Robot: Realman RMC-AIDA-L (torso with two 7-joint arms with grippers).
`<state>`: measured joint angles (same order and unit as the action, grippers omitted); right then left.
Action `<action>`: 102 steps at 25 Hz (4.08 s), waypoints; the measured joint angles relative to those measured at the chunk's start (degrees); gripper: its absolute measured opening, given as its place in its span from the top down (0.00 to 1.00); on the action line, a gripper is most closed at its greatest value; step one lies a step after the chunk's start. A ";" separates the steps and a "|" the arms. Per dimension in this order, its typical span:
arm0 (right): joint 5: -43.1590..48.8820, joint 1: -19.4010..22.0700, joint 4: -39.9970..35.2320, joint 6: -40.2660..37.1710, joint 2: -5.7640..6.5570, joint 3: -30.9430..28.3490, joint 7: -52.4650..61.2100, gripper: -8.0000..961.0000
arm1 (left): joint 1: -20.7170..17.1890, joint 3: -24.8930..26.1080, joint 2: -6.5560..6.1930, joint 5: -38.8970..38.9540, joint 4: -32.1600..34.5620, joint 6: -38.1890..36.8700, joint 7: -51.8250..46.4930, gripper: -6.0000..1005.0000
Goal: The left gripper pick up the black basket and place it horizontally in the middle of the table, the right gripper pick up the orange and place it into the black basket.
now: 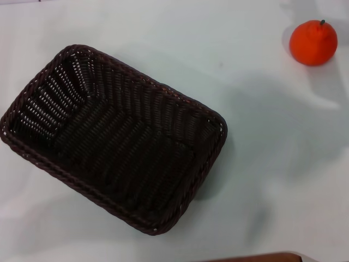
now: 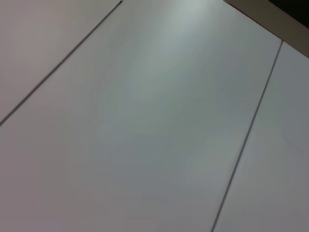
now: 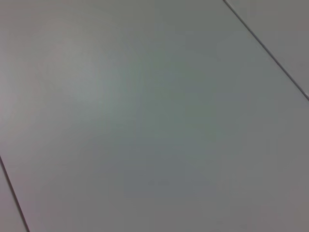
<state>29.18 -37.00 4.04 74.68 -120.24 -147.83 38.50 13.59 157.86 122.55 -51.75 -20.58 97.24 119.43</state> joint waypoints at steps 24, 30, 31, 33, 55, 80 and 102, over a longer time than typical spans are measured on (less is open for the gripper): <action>0.01 0.00 -0.02 -0.61 0.09 -0.06 0.77 0.06 | 1.31 -17.65 -14.67 -39.83 -31.95 -10.40 -52.14 0.28; 0.00 0.01 0.00 -2.12 0.10 -0.14 0.79 0.06 | 5.77 -17.92 -14.24 -56.64 -43.52 -5.70 -64.57 0.28; 0.00 0.04 0.01 -2.13 0.10 -0.18 0.79 0.06 | 6.80 -17.92 -14.08 -58.66 -44.35 -4.72 -65.61 0.28; 0.00 0.15 0.00 -2.14 0.09 -0.26 0.79 0.06 | 8.54 -17.94 -13.61 -62.36 -45.46 -3.59 -66.75 0.27; 0.00 0.44 0.61 -5.30 0.27 -3.31 0.79 0.06 | 20.37 -21.54 -10.23 -87.49 -43.70 -3.95 -70.72 0.28; 0.00 0.35 0.71 -7.54 0.29 -4.69 0.79 0.06 | 23.87 -26.21 -5.22 -100.88 -42.98 -5.85 -72.16 0.50; 0.00 0.18 0.70 -8.34 0.26 -4.65 1.08 0.06 | 20.66 -7.69 -5.73 -86.12 -44.58 1.60 -82.05 0.84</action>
<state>29.18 -36.82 4.74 66.33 -119.97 -152.49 39.58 34.25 150.17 116.82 -137.86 -65.16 98.84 37.38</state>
